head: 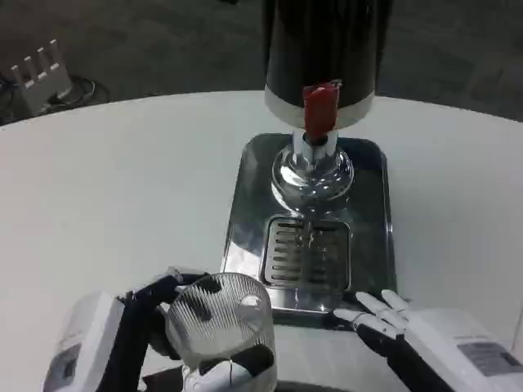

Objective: Grasp the cup under the faucet to collect the drink, then remove the cup.

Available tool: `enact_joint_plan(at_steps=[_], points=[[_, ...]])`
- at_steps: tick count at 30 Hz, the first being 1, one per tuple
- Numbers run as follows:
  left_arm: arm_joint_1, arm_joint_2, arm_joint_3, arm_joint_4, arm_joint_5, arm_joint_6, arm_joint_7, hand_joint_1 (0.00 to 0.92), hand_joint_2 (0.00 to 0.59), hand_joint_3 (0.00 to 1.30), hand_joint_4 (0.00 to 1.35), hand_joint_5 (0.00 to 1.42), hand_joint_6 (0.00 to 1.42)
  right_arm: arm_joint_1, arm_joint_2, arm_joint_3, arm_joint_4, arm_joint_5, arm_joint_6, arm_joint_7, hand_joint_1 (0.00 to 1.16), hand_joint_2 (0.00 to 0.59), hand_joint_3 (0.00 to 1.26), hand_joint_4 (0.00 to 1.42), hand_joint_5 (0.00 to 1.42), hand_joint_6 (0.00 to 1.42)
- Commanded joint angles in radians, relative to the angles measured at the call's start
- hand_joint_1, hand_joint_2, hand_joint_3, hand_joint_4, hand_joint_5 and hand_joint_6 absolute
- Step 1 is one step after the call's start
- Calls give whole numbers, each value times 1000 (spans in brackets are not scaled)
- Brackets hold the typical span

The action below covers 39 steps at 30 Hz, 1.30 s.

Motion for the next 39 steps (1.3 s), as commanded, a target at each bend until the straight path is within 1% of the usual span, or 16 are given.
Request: enact_joint_plan(at_steps=[1,16,20,22,29,32,35,36,39], points=[[-10,4,6,-11,-18,-2,16,606,27,834,892,949,882,-4,3,-2,3,3,6,-3,495,409,198,43,0,17],[-14,4,1,-2,-14,3,14,615,29,834,892,949,882,-5,7,2,8,3,8,-3,496,414,196,42,0,17],[-13,6,5,4,-14,3,16,615,29,836,892,949,882,2,10,-4,6,11,7,-6,496,414,196,42,0,17],[-11,7,11,9,-18,2,20,615,29,837,892,949,882,0,5,-4,10,7,6,-3,496,414,196,42,0,17],[-9,2,24,25,-35,-9,29,615,29,840,892,949,882,13,9,5,11,-6,11,1,496,414,196,42,0,17],[-24,23,44,58,-55,-26,35,615,29,840,892,949,882,13,11,1,10,-4,13,-4,496,414,196,42,0,17],[-61,61,84,94,-79,-42,39,615,29,840,892,949,882,19,8,-10,10,7,11,-8,496,414,196,42,0,17],[-83,77,95,111,-85,-45,36,615,29,840,892,949,882,22,7,-11,10,7,8,-10,496,414,196,42,0,17],[-206,133,119,193,-100,-22,16,615,29,840,892,949,882,35,10,-16,6,12,8,-13,496,415,192,38,0,17]])
